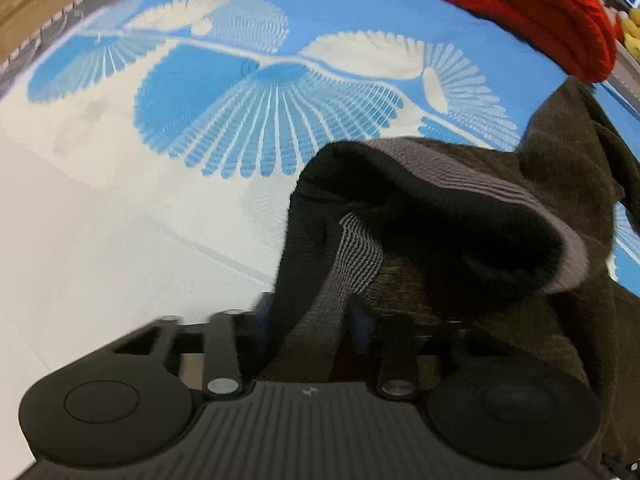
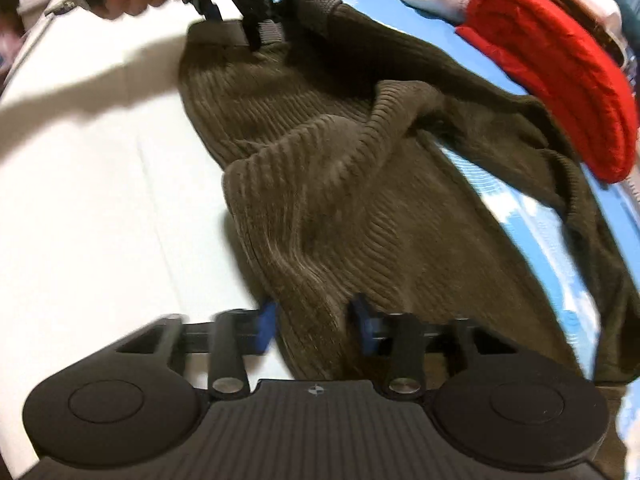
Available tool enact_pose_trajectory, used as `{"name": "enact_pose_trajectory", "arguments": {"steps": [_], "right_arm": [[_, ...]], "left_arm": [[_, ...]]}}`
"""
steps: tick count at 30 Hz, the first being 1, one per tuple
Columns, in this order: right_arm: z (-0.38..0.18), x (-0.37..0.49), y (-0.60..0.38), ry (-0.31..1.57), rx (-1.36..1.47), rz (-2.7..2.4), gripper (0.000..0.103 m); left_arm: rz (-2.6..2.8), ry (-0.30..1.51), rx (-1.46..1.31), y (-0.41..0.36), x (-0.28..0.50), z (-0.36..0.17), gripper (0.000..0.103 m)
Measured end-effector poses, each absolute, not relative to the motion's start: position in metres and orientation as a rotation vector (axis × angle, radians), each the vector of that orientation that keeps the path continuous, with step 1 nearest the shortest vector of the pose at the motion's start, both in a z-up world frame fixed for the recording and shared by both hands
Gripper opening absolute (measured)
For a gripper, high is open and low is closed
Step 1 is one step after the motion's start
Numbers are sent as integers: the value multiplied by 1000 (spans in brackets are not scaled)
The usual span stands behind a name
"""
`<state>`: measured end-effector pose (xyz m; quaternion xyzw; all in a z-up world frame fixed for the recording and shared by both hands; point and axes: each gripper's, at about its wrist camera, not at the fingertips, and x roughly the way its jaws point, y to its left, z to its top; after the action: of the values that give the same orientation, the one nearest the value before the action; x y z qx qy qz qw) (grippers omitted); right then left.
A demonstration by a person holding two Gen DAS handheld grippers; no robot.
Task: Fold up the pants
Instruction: 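Grasp the grey waistband with the left gripper while the right gripper grasps a pant leg hem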
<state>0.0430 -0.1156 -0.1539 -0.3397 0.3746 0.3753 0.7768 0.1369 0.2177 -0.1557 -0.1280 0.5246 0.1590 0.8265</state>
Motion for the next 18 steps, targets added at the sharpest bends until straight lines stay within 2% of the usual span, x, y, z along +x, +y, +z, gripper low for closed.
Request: {"name": "enact_pose_trajectory", "arguments": {"steps": [1, 2, 10, 15, 18], "right_arm": [[-149, 42, -118, 809, -718, 810, 15], [-142, 42, -121, 799, -700, 802, 13], [-89, 0, -154, 743, -614, 850, 11], [-87, -52, -156, 785, -622, 980, 12], [-101, -71, -151, 823, -639, 942, 17]], "left_arm": [[330, 1097, -264, 217, 132, -148, 29], [322, 1079, -255, 215, 127, -141, 27], [311, 901, -186, 208, 55, -64, 18], [497, 1027, -166, 228, 23, -77, 17], [599, 1060, -190, 236, 15, -84, 15]]}}
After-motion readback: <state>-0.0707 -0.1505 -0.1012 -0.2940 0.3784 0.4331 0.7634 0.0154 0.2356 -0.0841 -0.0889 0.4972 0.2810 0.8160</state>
